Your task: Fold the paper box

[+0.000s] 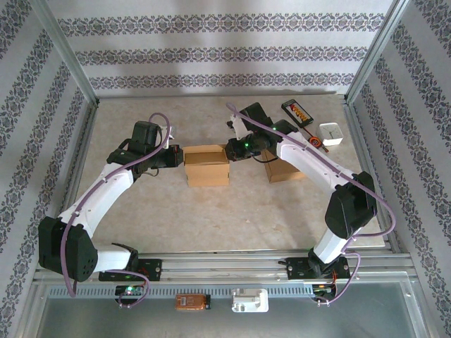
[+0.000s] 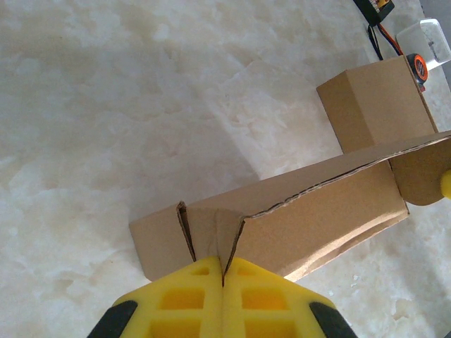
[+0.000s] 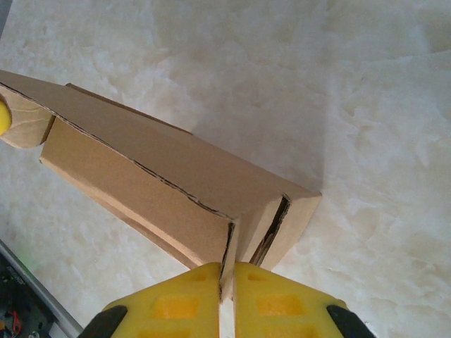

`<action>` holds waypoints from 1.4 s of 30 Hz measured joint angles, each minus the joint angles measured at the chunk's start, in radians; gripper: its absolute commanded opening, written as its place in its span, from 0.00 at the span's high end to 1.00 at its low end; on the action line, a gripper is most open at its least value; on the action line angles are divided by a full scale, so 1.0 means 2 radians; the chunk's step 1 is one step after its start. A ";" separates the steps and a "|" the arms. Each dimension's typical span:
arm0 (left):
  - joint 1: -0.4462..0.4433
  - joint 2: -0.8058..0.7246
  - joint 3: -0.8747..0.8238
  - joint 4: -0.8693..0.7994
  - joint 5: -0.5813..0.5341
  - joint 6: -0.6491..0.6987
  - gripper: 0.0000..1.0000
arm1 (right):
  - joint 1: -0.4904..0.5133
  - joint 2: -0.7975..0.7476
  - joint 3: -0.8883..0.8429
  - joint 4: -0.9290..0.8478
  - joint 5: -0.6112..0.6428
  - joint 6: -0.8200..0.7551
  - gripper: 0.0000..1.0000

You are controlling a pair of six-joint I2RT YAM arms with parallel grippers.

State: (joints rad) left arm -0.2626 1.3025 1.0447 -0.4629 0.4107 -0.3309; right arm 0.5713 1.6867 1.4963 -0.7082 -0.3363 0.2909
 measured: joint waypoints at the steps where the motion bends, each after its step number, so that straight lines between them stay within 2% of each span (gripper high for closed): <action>1: 0.000 0.000 0.000 0.000 0.000 0.000 0.98 | 0.000 0.000 0.000 0.001 0.002 -0.001 0.87; 18: 0.000 0.000 0.000 0.000 0.001 0.000 0.98 | 0.000 -0.001 -0.010 0.001 0.028 -0.027 0.88; 42: 0.000 -0.001 -0.016 0.033 0.019 -0.024 0.98 | 0.000 -0.002 -0.012 0.004 0.026 -0.025 0.87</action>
State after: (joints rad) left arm -0.2626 1.3006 1.0134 -0.3962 0.4488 -0.3798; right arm 0.5716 1.6836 1.4719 -0.7006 -0.2844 0.2401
